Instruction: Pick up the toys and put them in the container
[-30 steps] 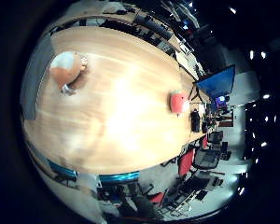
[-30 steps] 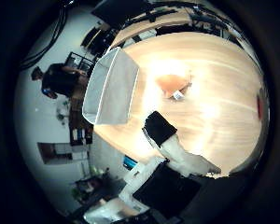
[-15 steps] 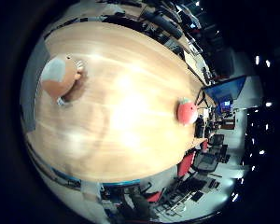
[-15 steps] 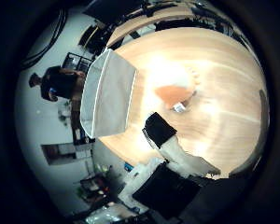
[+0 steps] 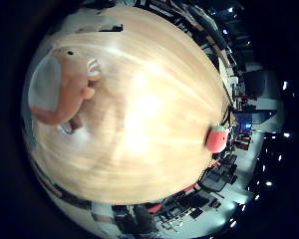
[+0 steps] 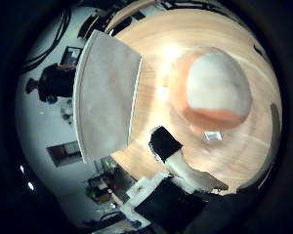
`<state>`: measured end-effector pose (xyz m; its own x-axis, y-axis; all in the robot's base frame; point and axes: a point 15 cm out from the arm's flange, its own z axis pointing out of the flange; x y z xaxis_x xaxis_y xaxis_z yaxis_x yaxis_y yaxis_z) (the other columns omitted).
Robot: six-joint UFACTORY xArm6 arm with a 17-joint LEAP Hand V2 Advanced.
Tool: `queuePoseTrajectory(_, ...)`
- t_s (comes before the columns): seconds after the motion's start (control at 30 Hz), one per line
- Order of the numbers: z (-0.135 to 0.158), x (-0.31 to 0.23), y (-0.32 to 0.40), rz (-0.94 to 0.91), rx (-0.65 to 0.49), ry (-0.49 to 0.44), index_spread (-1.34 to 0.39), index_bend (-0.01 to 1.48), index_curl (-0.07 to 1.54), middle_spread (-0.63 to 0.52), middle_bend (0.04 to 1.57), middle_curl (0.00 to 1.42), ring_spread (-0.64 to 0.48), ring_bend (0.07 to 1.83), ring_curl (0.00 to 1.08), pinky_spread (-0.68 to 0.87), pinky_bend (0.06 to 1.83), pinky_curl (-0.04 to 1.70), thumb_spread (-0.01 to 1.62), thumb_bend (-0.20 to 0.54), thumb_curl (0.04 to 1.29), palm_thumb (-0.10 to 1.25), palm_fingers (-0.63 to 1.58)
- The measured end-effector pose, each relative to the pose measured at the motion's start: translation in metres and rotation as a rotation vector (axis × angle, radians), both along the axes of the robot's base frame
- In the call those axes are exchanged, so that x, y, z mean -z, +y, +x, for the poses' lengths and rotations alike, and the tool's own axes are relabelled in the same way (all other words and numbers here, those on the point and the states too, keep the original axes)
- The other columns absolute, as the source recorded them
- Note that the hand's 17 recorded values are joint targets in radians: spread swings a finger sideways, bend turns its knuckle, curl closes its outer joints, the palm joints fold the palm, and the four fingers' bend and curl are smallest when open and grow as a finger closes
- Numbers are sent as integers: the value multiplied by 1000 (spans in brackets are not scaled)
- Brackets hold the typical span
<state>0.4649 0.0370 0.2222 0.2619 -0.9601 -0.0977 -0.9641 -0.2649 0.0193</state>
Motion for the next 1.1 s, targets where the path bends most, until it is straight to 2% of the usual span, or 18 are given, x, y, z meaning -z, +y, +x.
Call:
queuePoseTrajectory(0.4, 26, 46, 18, -12, -22, 45, -423, 121, 220, -57, 197, 356, -45, 652, 235, 239, 937, 269, 964, -30, 292, 333, 162)
queuePoseTrajectory(0.53, 24, 58, 20, -14, -20, 68, -421, 73, 183, -72, 209, 358, -132, 820, 277, 84, 1073, 291, 959, -26, 296, 343, 259)
queuePoseTrajectory(0.6, 25, 61, 20, -14, -18, 72, -419, 29, 142, -106, 217, 361, -203, 945, 308, -87, 1264, 333, 962, -27, 296, 347, 363)
queuePoseTrajectory(0.73, 25, 69, 20, -16, -15, 88, -423, 9, 84, -188, 304, 393, -303, 1151, 385, -301, 1498, 414, 973, -20, 300, 373, 492)
queuePoseTrajectory(0.87, 25, 70, 16, -5, 3, 92, -426, 57, 53, -291, 548, 485, -349, 1303, 455, -373, 1566, 455, 1040, 21, 318, 505, 665)
queuePoseTrajectory(0.9, 25, 70, 14, -5, 6, 92, -428, 69, 51, -300, 566, 491, -351, 1307, 455, -378, 1568, 456, 1051, 25, 319, 522, 679)
queuePoseTrajectory(0.97, 26, 68, 12, -4, 12, 90, -444, 159, 69, -350, 677, 547, -349, 1327, 471, -375, 1554, 460, 1110, 75, 336, 649, 846)
queuePoseTrajectory(1.1, 34, 53, 8, -1, 19, 68, -471, 248, 114, -388, 741, 591, -337, 1292, 473, -365, 1483, 450, 1159, 139, 361, 805, 1019)
